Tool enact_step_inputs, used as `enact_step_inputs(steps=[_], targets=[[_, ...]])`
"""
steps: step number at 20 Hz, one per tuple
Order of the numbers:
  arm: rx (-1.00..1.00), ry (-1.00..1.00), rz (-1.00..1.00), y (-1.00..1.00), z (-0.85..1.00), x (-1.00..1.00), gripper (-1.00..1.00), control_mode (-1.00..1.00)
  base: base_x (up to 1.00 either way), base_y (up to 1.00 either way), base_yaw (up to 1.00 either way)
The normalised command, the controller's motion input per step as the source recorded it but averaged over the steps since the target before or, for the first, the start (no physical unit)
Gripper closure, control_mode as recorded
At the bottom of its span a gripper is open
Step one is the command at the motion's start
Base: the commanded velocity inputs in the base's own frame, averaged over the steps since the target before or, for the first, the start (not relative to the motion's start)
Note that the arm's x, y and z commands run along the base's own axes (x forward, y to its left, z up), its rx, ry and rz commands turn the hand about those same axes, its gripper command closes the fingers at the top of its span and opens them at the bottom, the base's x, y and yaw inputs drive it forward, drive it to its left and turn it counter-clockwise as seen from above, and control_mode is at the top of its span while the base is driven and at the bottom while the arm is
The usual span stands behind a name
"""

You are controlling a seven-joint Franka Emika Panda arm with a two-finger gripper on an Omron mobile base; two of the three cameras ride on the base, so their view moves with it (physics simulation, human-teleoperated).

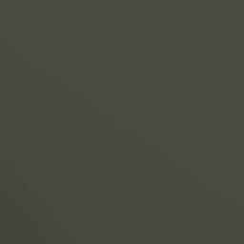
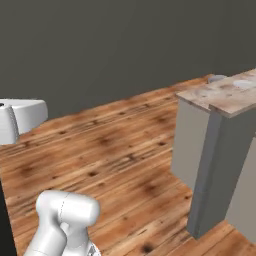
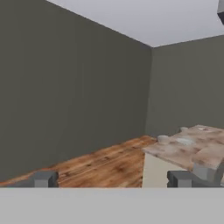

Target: Transport the steak and garlic to the fridge. Place the steak on the rack containing meat and place the garlic on the rack containing the vegetable, ensuring meats and vegetables are on different racks.

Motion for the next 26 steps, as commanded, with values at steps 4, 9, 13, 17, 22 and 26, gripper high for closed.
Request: enact_step_inputs(steps=[4,9,13,17,22,26], targets=[[0.0,0.0,0.0,0.0,0.0,0.0,-1.0,1.0,1.0,1.0,-0.53],[0.0,0.0,0.0,0.0,0.0,0.0,-1.0,1.0,1.0,1.0,-0.49],[0.0,0.0,0.0,0.0,0.0,0.0,-1.0,1.0,1.0,1.0,-0.46],[0.0,0.0,0.0,0.0,0.0,0.0,-1.0,1.0,1.0,1.0,-0.46],[0.0,0.0,0.0,0.0,0.0,0.0,-1.0,1.0,1.0,1.0,-0.42],[0.0,0.0,0.0,0.0,0.0,0.0,-1.0,1.0,0.87,1.0,-0.25]])
